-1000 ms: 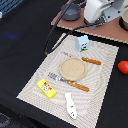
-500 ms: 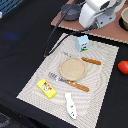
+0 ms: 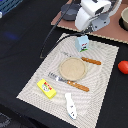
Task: Interact with the objects in diverse but meaningful ways.
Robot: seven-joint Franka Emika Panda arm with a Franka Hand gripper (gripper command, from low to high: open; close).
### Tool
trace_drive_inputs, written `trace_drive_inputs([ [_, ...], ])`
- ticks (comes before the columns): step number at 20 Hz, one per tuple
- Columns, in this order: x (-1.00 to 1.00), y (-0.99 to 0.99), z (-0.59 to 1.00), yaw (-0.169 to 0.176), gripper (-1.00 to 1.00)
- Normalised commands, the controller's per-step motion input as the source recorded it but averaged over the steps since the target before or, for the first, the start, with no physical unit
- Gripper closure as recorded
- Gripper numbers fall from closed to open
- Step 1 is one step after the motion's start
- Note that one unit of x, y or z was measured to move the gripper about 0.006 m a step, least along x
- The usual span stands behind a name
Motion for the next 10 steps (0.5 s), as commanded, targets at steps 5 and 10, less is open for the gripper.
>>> trace_drive_inputs([
  [5,-0.77,-0.09,-0.4,-0.052,-1.0],
  [10,-0.72,-0.09,-0.42,-0.067,-1.0],
])
